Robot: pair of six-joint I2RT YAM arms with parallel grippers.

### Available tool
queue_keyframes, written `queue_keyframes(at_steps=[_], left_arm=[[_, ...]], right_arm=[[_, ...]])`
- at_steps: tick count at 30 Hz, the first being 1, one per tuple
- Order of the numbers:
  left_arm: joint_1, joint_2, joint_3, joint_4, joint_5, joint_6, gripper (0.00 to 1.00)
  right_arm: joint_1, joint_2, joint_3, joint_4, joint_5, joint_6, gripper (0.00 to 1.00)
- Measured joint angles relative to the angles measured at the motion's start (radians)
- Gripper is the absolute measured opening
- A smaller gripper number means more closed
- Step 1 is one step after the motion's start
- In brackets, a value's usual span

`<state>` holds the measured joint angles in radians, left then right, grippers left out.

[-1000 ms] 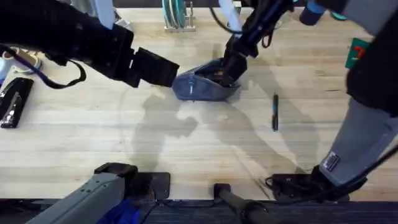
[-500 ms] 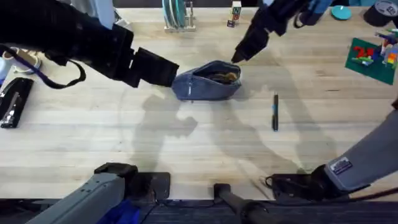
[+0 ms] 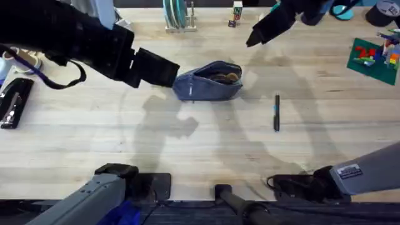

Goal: Unzip the bag, pick up the pens from the table one at a time and place them inside, then zip the bag closed.

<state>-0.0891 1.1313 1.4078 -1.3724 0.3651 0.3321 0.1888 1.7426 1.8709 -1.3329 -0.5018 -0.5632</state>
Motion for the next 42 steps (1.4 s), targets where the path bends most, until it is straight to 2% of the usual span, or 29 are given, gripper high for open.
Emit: queue_keyframes(at_steps=[14, 20, 25, 30, 42], left_arm=[[0.000, 0.000, 0.000, 0.000, 0.000, 0.000, 0.996], [0.000, 0.000, 0.000, 0.000, 0.000, 0.000, 0.996], [0.000, 0.000, 0.000, 0.000, 0.000, 0.000, 0.996], [0.000, 0.000, 0.000, 0.000, 0.000, 0.000, 0.995], [0.000, 0.000, 0.000, 0.000, 0.000, 0.000, 0.996]], right_arm=[[-0.003, -0.149, 0.000, -0.052, 0.190, 0.220, 0.998], [-0.004, -0.157, 0.000, -0.154, 0.230, 0.275, 0.997], [-0.004, -0.159, -0.006, -0.153, 0.276, 0.313, 0.998], [-0.004, -0.204, -0.095, -0.106, 0.346, 0.362, 0.998], [-0.004, -0.373, -0.408, 0.040, 0.421, 0.433, 0.997]])
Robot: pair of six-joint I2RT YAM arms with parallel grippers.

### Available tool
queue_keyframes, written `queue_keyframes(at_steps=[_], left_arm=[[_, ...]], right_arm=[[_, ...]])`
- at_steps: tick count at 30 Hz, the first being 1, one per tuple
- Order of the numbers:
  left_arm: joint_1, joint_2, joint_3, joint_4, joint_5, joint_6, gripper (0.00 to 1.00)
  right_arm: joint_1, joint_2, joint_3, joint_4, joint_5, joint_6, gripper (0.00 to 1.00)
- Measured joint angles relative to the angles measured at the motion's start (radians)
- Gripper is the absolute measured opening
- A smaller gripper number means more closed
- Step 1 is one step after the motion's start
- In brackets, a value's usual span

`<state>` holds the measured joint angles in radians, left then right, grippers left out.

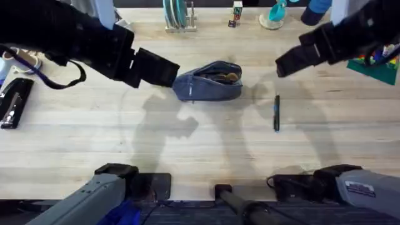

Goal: Unzip the bag, pick up the pens from the table one at a time and place them inside, then zip the bag closed.

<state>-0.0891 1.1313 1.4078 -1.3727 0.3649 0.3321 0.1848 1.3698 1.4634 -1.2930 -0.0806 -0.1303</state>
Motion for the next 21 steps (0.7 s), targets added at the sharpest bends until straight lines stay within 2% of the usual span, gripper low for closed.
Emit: queue_keyframes(at_steps=[9, 14, 21], left_arm=[[0.000, 0.000, 0.000, 0.000, 0.000, 0.000, 0.996], [0.000, 0.000, 0.000, 0.000, 0.000, 0.000, 0.996], [0.000, 0.000, 0.000, -0.003, 0.000, 0.000, 0.995]], right_arm=[[-0.004, -0.072, -0.193, 0.086, 0.017, 0.063, 0.996], [-0.041, -0.073, -0.310, 0.150, 0.016, 0.113, 0.997], [-0.092, -0.073, -0.363, 0.198, 0.016, 0.170, 0.996]])
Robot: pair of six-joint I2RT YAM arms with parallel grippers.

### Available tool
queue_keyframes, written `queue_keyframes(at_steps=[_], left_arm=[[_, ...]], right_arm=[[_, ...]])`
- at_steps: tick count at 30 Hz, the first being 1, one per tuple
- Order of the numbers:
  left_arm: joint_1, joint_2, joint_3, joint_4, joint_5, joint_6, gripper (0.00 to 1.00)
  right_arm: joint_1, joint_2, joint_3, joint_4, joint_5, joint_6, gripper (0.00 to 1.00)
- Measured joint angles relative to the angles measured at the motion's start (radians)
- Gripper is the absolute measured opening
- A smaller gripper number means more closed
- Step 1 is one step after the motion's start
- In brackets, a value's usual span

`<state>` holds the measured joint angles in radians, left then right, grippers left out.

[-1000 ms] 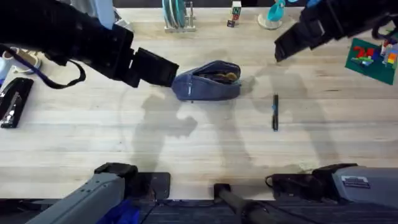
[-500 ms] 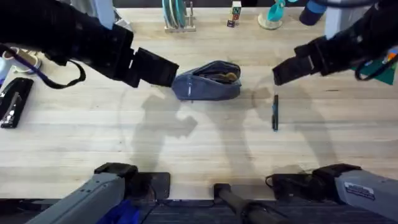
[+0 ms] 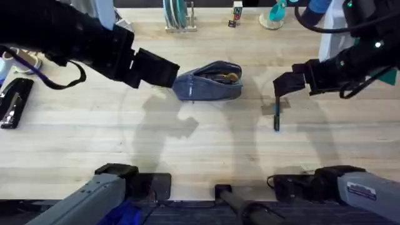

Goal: Unzip the bag, pick up the pens from the table one at a time and place them inside, then zip the bag closed.

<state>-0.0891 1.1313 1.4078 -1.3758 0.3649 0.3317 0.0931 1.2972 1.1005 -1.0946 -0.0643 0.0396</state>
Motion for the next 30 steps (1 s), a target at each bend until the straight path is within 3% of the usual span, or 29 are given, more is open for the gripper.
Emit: queue_keyframes(at_steps=[14, 20, 30], left_arm=[[0.000, 0.000, 0.000, 0.000, 0.000, 0.000, 0.994], [0.000, 0.000, 0.000, 0.000, 0.000, 0.000, 0.995], [0.000, 0.000, 0.000, 0.000, 0.000, 0.000, 0.995]], right_arm=[[-0.012, 0.000, -0.239, 0.211, 0.000, 0.183, 0.997], [-0.012, 0.020, -0.260, 0.270, 0.000, 0.233, 0.997], [-0.009, 0.159, -0.260, 0.298, 0.044, 0.305, 0.997]])
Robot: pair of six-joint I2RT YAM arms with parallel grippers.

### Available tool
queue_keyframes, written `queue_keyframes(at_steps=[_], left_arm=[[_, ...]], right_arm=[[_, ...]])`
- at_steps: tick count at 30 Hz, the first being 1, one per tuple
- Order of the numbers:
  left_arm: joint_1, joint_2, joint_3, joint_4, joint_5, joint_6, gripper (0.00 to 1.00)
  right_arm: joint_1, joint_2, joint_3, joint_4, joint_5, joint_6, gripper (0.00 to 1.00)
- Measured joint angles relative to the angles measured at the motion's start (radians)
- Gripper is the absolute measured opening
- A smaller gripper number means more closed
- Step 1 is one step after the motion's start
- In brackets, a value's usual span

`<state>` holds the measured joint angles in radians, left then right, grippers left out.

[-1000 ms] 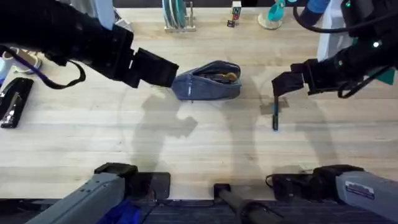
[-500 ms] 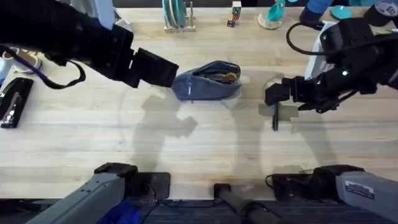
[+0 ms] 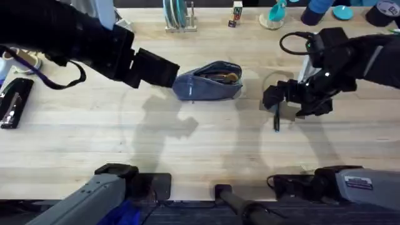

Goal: Unzip the bag, pick up the pens from the table one at a time and place them inside, then zip the bag closed.

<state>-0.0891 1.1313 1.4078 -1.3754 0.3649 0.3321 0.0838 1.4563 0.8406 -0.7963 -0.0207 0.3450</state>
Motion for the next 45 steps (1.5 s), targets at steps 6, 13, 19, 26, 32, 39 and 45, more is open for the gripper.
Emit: queue_keyframes(at_steps=[6, 13, 19, 26, 32, 39, 45], left_arm=[[0.000, 0.000, 0.000, 0.000, 0.000, 0.000, 0.995], [0.000, 0.000, 0.000, 0.000, 0.000, 0.000, 0.995], [0.000, 0.000, 0.000, 0.000, 0.000, 0.000, 0.995], [0.000, 0.000, 0.000, 0.000, 0.000, 0.000, 0.995], [0.000, 0.000, 0.000, 0.000, 0.000, 0.000, 0.995], [0.000, 0.000, 0.000, 0.000, 0.000, 0.000, 0.995], [0.000, 0.000, 0.000, 0.000, 0.000, 0.000, 0.997]], right_arm=[[0.018, 0.016, 0.006, 0.012, 0.029, 0.032, 0.997], [0.024, 0.019, 0.008, 0.019, 0.051, 0.084, 0.995], [0.041, 0.021, 0.008, 0.021, 0.066, 0.104, 0.996], [0.047, 0.023, 0.008, 0.030, 0.082, 0.103, 0.612], [0.047, 0.023, 0.009, 0.050, 0.077, 0.104, 0.049], [0.047, 0.023, 0.010, 0.050, 0.077, 0.103, 0.036], [0.047, 0.023, 0.010, 0.050, 0.077, 0.103, 0.030]])
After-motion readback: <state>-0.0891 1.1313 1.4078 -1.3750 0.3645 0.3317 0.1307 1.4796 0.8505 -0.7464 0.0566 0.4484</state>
